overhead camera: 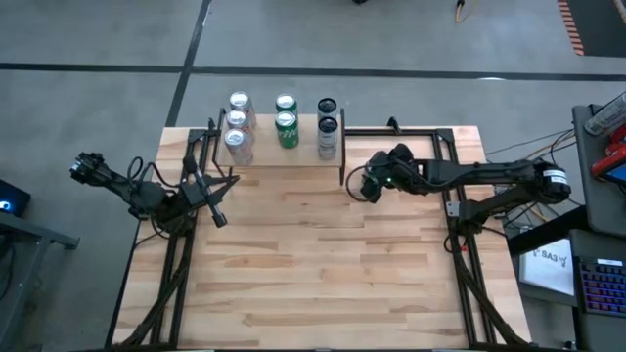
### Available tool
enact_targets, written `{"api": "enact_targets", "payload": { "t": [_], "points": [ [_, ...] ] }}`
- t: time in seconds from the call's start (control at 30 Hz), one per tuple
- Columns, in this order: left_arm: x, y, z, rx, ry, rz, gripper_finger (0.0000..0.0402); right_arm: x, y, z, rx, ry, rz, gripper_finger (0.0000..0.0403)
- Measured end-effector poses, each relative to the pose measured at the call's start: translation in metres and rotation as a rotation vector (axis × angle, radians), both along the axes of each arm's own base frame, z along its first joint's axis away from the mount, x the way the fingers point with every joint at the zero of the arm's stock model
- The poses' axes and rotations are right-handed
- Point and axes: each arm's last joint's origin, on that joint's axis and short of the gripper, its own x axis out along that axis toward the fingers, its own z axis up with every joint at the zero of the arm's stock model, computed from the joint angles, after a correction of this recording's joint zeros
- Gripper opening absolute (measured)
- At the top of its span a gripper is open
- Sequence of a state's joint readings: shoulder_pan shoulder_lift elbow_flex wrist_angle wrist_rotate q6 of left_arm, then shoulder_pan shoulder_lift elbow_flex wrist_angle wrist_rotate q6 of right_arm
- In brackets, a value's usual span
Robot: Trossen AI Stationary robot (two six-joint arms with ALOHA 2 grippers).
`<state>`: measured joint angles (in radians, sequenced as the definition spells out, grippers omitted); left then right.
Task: Place canned beverage on shelf
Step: Put the green soda can aligned with the other green soda cans on the shelf
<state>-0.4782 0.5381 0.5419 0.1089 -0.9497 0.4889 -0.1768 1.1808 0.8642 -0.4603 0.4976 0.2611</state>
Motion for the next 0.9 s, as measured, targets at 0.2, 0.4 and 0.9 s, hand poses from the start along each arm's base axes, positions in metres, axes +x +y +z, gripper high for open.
{"api": "enact_targets", "payload": {
  "t": [0.2, 0.4, 0.9],
  "points": [
    [0.000, 0.000, 0.000, 0.000, 0.000, 0.000, 0.0000, 0.003, -0.002, -0.008, -0.010, 0.041, -0.033, 0.0336],
    [0.000, 0.000, 0.000, 0.001, 0.001, 0.000, 0.0000, 0.001, -0.008, -0.009, -0.012, 0.042, -0.085, 0.0338],
    [0.000, 0.000, 0.000, 0.001, 0.003, 0.000, 0.0000, 0.008, -0.012, -0.034, 0.040, 0.103, -0.135, 0.0341]
  ]
}}
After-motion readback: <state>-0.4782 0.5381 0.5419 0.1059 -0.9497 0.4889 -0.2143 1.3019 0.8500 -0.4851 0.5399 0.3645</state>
